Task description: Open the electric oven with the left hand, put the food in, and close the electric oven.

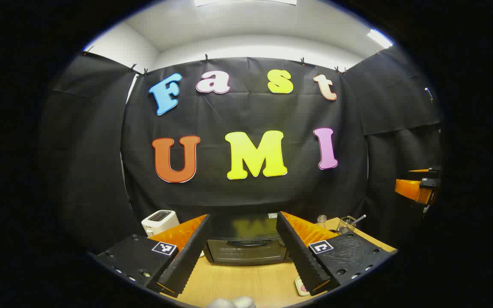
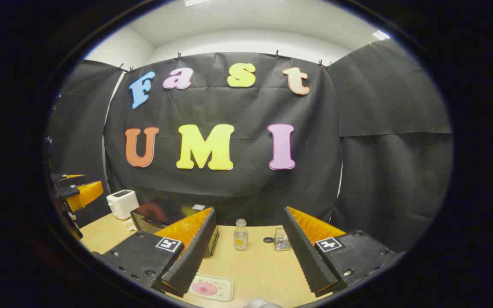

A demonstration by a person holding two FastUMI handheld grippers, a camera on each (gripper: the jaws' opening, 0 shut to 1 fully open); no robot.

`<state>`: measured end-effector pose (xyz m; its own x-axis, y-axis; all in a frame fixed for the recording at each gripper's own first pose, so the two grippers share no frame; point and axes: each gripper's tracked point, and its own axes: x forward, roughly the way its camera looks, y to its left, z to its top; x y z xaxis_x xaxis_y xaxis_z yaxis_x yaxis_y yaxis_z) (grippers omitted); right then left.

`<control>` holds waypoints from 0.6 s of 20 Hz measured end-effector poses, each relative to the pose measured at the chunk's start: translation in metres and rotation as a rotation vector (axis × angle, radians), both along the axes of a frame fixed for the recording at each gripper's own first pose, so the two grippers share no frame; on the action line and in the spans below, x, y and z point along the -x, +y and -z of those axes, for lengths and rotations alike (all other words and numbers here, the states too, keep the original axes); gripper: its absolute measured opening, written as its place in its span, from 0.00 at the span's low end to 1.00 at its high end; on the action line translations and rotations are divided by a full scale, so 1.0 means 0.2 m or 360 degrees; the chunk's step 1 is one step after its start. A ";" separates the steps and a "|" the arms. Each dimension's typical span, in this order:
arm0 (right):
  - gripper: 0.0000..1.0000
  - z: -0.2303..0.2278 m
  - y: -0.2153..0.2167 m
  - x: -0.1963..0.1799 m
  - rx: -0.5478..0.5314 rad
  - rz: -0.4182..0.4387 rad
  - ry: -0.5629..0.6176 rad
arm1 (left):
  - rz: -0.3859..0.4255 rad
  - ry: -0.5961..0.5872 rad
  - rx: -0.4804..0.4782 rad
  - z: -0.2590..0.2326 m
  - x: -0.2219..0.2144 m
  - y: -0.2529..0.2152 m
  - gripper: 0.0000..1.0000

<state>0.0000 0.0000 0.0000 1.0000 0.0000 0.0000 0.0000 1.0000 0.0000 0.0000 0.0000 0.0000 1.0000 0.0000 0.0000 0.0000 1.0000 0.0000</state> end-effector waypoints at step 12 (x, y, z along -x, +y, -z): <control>0.96 0.03 0.02 -0.05 0.0025 0.0017 0.0051 | 0.0035 0.0027 0.0042 0.08 -0.18 -0.02 0.96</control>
<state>0.0093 0.0034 -0.0054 0.9994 -0.0112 -0.0318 0.0107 0.9998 -0.0157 0.0357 -0.0045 -0.0151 0.9996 -0.0224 -0.0168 0.0220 0.9994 -0.0264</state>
